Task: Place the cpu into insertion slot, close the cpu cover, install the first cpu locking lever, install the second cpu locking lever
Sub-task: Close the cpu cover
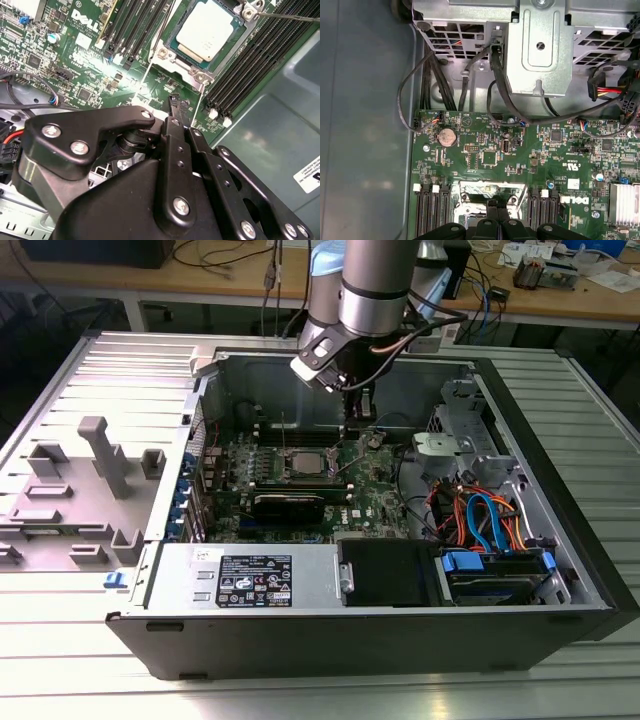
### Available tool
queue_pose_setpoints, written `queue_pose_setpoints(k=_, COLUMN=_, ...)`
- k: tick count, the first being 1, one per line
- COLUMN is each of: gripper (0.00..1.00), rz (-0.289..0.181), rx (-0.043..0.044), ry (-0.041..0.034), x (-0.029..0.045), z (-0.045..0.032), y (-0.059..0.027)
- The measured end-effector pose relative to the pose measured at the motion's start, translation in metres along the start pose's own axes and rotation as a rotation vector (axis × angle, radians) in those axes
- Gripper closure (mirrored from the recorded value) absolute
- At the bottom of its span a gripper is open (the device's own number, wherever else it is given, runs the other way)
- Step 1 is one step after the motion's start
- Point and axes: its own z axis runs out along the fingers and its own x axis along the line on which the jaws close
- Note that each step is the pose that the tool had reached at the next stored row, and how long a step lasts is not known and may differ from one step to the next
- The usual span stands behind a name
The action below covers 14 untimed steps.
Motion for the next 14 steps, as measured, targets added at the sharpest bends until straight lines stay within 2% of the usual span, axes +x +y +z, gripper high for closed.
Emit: queue_pose_setpoints(k=14, gripper=0.89, rz=0.000, rx=0.0000, ry=0.0000, x=-0.0003, z=0.0000, y=0.0058)
